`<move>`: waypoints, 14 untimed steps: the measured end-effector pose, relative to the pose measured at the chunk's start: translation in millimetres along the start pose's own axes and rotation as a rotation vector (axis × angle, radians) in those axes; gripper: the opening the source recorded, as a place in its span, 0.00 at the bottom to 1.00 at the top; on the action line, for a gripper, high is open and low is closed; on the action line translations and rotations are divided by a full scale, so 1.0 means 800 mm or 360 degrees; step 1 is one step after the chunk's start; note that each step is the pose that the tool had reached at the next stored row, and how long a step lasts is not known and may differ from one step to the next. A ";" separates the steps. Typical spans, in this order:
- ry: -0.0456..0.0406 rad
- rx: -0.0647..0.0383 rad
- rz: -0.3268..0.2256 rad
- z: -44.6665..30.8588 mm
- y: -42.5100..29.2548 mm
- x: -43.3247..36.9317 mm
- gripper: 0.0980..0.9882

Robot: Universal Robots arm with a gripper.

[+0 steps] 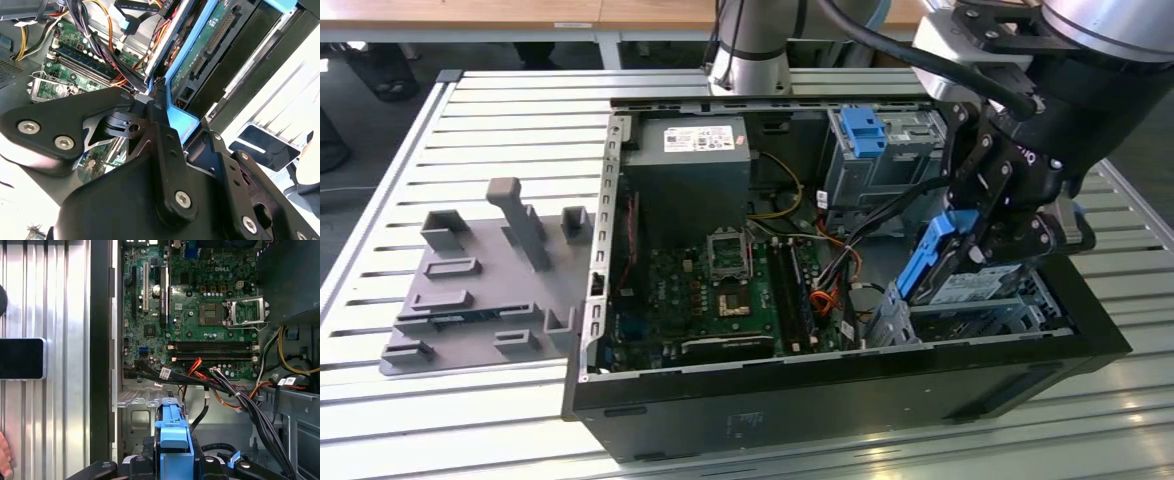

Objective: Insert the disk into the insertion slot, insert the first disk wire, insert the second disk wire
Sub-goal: 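Insert the disk into the insertion slot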

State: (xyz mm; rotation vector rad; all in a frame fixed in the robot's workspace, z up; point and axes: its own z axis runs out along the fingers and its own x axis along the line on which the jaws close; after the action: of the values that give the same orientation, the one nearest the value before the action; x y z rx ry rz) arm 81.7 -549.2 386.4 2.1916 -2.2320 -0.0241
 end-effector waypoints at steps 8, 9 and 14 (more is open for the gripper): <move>0.0000 -0.0002 0.0000 0.0073 -0.0002 0.000 0.30; 0.0000 -0.0003 0.0000 0.0082 -0.0002 0.000 0.30; 0.0000 -0.0004 0.0000 0.0105 -0.0002 0.000 0.30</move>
State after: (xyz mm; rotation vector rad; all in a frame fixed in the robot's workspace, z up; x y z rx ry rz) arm 81.7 -549.2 378.0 2.1903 -2.2308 -0.0264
